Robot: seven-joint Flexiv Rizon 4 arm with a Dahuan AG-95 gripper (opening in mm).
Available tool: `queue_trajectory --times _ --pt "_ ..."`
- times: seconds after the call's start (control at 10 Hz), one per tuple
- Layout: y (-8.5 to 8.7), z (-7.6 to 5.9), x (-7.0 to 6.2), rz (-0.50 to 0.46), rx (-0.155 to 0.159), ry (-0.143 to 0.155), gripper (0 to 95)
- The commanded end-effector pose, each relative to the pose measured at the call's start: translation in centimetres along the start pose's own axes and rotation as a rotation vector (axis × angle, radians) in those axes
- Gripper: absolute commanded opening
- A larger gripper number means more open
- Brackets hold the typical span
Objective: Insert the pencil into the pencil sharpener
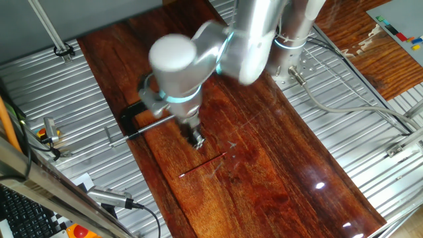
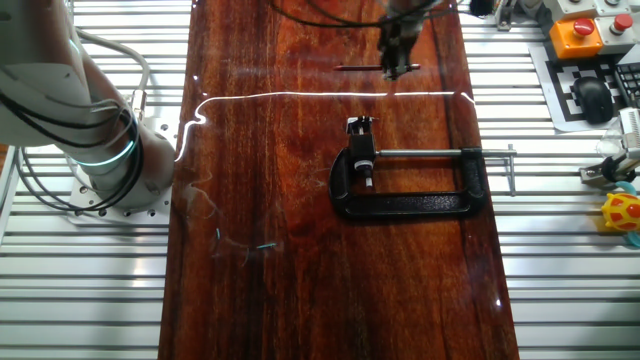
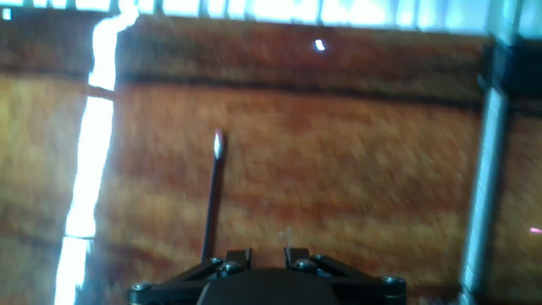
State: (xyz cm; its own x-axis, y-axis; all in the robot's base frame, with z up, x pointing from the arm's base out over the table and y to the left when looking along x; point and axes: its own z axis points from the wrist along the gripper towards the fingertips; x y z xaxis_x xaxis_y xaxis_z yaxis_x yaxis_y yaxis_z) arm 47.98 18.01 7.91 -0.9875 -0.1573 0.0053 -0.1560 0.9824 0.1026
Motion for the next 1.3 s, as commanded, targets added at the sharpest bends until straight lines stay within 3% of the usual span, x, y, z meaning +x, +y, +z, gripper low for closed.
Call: queue_trajectory --times 0.1,0.4,0.8,1.3 --pt "0.3 0.6 -1.0 0.0 -0.008 0.009 19.0" --pt "0.5 0.3 -2.2 -0.006 -0.01 0.019 19.0" --pt "2.2 0.8 -3.7 0.006 -0.005 0.034 19.0" --pt "3.2 1.3 -4.2 0.018 0.007 0.056 19.0"
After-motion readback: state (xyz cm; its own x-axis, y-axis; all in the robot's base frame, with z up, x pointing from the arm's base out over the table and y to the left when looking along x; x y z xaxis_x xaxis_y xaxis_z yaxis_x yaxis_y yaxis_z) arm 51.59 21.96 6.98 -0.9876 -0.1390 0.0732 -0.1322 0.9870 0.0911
